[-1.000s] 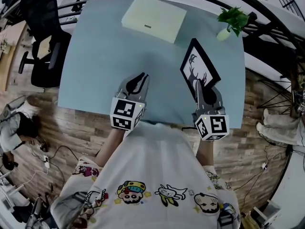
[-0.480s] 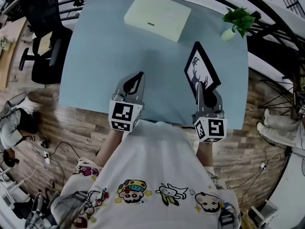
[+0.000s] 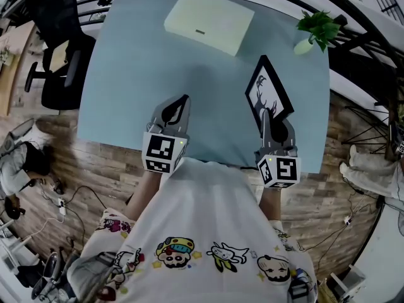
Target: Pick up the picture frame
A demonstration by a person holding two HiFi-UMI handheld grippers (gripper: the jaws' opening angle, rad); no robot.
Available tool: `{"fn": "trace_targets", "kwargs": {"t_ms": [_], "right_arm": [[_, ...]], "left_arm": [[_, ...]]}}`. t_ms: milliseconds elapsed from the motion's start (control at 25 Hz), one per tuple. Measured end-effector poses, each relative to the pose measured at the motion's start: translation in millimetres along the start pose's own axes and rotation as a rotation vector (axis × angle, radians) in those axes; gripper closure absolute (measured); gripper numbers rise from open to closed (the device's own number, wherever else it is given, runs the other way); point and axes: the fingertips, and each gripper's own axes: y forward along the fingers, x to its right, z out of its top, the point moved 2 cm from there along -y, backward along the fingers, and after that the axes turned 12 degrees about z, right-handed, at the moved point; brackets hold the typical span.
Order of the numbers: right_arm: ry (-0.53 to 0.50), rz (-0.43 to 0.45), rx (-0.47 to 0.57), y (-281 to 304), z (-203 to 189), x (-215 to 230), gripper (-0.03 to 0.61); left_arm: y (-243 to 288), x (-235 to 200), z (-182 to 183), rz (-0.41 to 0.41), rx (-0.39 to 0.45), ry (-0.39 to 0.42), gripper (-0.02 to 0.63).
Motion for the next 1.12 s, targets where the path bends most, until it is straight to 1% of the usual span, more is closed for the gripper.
{"fn": "trace_targets", "kwargs": {"t_ms": [200,400,840,1120], "right_arm": [[0.004,0.01,-0.003,2.9,-0.4,1.6,0.548],[0.004,0.029,-0.002,4.0,0.8,0.2,0.548],[0.014,0.043,-0.008,4.6,-1.2,1.3,0.548],[0.018,0.056,-0.034,4.9,-8.6,1.8,0.548]], "left_arm": [[1.9,1.3,-0.3,0.0,0.001,0.007,0.615],[0.7,1.6,3.0,0.005,0.004,-0.014,0.615],[1.0,2.3,5.4,0.016,0.014,-0.016,0.615],[1.2,5.1,3.5,0.024,0.009,-0.018,0.615]]}}
